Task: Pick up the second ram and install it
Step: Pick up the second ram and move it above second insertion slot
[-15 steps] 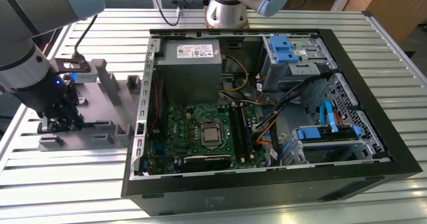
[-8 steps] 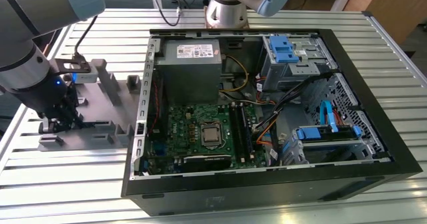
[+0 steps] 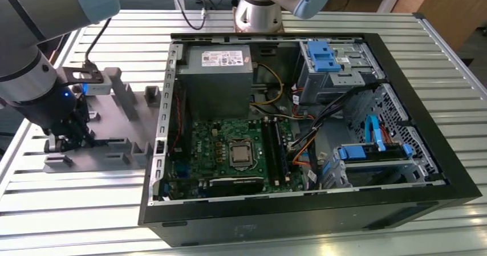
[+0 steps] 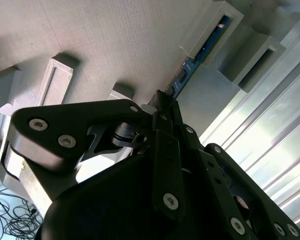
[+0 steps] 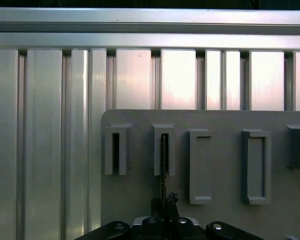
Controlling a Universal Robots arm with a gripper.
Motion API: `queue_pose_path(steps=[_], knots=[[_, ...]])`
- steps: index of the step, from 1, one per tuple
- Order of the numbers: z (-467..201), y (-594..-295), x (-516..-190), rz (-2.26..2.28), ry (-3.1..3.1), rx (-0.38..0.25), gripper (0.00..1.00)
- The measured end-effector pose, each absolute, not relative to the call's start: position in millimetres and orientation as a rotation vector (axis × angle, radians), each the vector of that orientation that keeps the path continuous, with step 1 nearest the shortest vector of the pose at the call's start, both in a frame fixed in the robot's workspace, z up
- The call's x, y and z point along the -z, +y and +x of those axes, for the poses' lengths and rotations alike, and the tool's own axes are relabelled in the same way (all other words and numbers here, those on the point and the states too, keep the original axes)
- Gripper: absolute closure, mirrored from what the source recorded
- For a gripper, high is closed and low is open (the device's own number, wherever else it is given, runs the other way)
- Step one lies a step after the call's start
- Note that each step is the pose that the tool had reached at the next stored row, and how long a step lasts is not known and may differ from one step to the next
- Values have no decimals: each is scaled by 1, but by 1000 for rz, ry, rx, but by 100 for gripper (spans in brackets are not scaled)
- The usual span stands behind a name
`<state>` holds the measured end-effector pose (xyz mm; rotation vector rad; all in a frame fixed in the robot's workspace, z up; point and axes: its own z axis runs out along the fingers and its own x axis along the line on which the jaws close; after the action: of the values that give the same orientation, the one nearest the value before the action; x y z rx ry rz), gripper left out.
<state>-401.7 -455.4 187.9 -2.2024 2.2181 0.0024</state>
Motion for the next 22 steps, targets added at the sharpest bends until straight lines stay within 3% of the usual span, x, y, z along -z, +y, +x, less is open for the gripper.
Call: queue_pose_path(steps=[22], knots=[[-402, -455, -196, -2202, 2218, -3, 86]])
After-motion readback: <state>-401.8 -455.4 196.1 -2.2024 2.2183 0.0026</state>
